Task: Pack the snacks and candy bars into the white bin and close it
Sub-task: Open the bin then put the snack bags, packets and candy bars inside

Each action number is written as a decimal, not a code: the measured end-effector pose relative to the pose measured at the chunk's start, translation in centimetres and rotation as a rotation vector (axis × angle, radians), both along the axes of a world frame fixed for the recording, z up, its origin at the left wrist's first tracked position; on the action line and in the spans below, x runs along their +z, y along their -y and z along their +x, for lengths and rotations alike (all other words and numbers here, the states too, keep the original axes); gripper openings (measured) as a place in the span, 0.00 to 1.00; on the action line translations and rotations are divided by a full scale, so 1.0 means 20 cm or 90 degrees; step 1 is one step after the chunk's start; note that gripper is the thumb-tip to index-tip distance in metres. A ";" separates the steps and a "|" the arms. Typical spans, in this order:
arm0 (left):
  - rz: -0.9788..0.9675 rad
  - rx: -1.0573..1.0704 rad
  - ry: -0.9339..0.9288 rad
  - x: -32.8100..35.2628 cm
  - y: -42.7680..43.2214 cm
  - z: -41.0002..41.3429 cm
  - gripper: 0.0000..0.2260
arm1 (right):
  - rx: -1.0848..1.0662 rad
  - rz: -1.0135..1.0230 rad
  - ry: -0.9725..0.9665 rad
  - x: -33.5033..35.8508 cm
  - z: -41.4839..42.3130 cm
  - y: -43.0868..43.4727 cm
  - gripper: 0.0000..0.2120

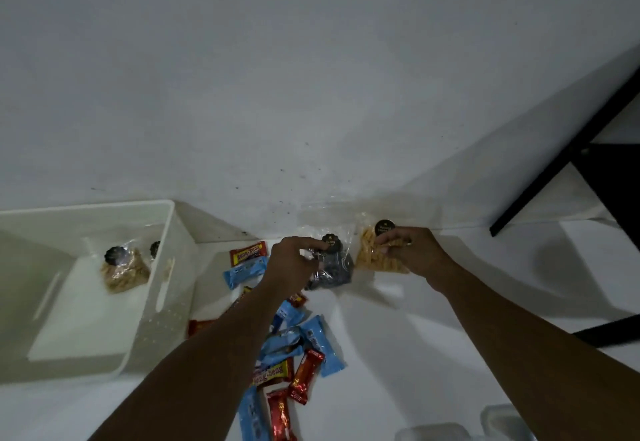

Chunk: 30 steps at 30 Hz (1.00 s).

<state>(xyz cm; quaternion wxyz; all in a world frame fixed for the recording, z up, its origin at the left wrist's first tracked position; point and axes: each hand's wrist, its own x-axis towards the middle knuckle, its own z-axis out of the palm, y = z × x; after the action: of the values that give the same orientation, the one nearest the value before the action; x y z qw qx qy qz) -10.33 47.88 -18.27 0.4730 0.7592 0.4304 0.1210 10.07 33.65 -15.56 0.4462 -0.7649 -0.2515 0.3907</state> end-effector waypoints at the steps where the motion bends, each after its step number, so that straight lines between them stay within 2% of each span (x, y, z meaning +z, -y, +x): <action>1: 0.011 -0.002 0.011 0.06 -0.01 -0.05 0.18 | 0.006 0.012 0.006 0.06 -0.04 -0.01 0.10; 9: 0.101 0.021 0.041 0.53 -0.18 -0.57 0.16 | 0.061 0.092 0.074 0.49 -0.50 -0.21 0.09; 17: 0.129 0.092 0.035 0.78 -0.43 -1.31 0.16 | 0.162 0.117 0.135 0.69 -1.17 -0.58 0.09; 24: 0.130 0.140 0.003 0.73 -0.73 -1.87 0.16 | 0.203 0.097 0.190 0.64 -1.74 -0.97 0.11; 30: 0.089 0.137 -0.036 0.47 -0.92 -2.06 0.16 | 0.224 0.013 0.219 0.41 -1.99 -1.16 0.09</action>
<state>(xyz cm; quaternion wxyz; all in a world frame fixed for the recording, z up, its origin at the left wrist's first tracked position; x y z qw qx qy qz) -51.58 66.29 -8.96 0.3913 0.7428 0.5128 0.1794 -29.81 56.87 -7.35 0.3297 -0.7600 -0.4572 0.3236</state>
